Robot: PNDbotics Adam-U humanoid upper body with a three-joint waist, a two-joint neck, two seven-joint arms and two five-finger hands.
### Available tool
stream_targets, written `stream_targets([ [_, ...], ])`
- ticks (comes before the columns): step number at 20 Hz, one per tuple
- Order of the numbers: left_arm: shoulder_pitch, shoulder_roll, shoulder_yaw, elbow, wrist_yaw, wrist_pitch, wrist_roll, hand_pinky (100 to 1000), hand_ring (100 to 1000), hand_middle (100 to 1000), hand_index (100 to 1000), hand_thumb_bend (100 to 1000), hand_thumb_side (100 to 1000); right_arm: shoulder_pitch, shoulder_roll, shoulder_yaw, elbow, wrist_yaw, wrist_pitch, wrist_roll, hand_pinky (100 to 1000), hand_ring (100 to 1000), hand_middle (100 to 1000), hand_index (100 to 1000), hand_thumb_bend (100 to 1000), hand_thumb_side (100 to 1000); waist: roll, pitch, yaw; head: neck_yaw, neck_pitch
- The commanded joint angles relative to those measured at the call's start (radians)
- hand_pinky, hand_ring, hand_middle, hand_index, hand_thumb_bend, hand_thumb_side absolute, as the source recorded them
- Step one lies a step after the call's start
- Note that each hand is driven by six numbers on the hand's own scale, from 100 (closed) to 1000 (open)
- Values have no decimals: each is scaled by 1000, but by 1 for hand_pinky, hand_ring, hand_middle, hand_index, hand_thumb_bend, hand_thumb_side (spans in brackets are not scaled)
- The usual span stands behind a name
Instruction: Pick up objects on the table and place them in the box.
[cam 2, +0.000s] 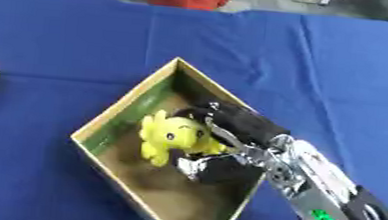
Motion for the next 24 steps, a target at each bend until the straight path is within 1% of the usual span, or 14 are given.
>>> stream_targets([
  [1,-6,9,9,-20,-3,2,2,584,619,692,824,100,1000,-1,-17,-27,-16,8,-19,-12,958,974,759,947,637,800,0,-16,0,4,-8],
  [2,-6,9,10,-20,-3,2,2,584,619,693,824,100,1000,0,-19,-33,-16,6,-25,-19,959,975,763,953,686,803,0,-16,0,5,-8],
  [4,-6,10,10,-20,-3,2,3,584,619,693,824,100,1000,1,-26,-49,-16,0,-41,-39,960,976,763,958,704,825,-1,-16,0,6,-9],
  [9,-6,11,11,-20,-4,2,3,584,620,693,824,100,1000,-8,-45,-108,-16,-31,-76,-107,955,970,739,953,698,864,-2,-16,-3,11,-14],
  [11,-6,13,12,-20,-5,2,4,584,621,694,824,100,1000,-13,-55,-146,-16,-55,-93,-135,944,962,716,947,675,909,-2,-16,-6,18,-15],
  [13,-5,20,14,-20,-10,1,6,585,622,694,825,100,1000,-14,-63,-188,-16,-83,-109,-165,930,954,687,947,583,989,-2,-16,-10,29,-16],
  [14,-6,28,15,-20,-16,-1,7,586,623,696,825,100,1000,-12,-64,-210,-16,-97,-117,-179,926,959,683,951,543,997,-2,-15,-12,35,-17],
  [16,-10,52,20,-20,-36,-14,13,590,626,699,827,100,1000,-1,-62,-253,-16,-124,-131,-206,918,962,641,940,399,1000,-2,-15,-17,45,-17],
  [17,-13,69,22,-20,-48,-24,17,592,628,700,827,100,1000,6,-58,-274,-16,-137,-138,-219,916,961,627,933,351,1000,-1,-15,-20,50,-17],
  [18,-17,87,24,-20,-61,-36,23,595,631,703,828,100,1000,16,-51,-296,-16,-151,-148,-233,911,957,611,929,275,1000,0,-15,-22,54,-16],
  [20,-25,127,26,-20,-89,-62,37,601,638,708,831,100,1000,38,-37,-342,-16,-179,-167,-261,906,951,595,922,176,1000,2,-16,-27,61,-15],
  [21,-28,146,27,-20,-103,-76,43,604,642,711,832,100,1000,47,-31,-365,-16,-193,-176,-275,903,948,590,917,134,1000,2,-17,-30,64,-13],
  [23,-33,184,29,-20,-131,-101,53,610,649,717,835,100,1000,68,-21,-410,-16,-221,-195,-303,899,946,588,910,100,1000,3,-19,-36,69,-10],
  [24,-35,203,30,-20,-145,-112,57,613,652,718,836,100,1000,79,-17,-432,-16,-235,-204,-317,898,945,587,907,100,1000,3,-21,-38,72,-8],
])
